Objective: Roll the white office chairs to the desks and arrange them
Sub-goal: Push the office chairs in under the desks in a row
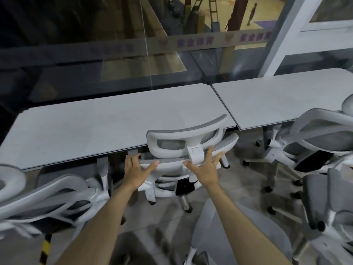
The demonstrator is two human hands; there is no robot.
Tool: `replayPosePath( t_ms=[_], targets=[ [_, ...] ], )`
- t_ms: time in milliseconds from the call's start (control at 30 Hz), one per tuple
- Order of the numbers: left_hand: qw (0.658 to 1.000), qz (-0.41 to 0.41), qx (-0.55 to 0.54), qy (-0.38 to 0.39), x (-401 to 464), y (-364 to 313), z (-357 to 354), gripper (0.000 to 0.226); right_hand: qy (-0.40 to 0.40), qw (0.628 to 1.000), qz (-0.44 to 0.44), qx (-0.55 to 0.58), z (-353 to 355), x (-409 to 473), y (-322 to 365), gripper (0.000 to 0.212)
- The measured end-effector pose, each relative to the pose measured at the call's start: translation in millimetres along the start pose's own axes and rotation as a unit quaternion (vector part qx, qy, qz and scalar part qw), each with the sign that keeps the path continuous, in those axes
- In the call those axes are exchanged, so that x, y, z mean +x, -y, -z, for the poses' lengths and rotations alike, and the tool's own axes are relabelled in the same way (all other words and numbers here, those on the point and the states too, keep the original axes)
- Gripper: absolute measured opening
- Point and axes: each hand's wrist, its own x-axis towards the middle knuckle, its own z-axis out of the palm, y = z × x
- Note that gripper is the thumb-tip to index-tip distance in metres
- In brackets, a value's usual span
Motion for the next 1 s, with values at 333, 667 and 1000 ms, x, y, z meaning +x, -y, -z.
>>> replayPosePath(
  t_ms=[333,667,1000],
  targets=[
    [1.000,-0.008,-0.027,-0.005,-1.3,10.7,-4.9,0.117,0.004,1.000,-0.004,-0.008,-1.2,-4.1,-4.4,0.129],
    [0.998,0.026,0.050,0.015,-22.8,-1.3,-9.6,0.117,0.031,0.993,-0.032,-0.108,27.4,-17.5,-7.1,0.125],
    [0.980,-0.114,0.138,-0.084,-110.3,-42.4,-23.5,0.033,0.069,0.963,0.011,-0.261,128.8,-91.3,-2.6,0.041]
  ],
)
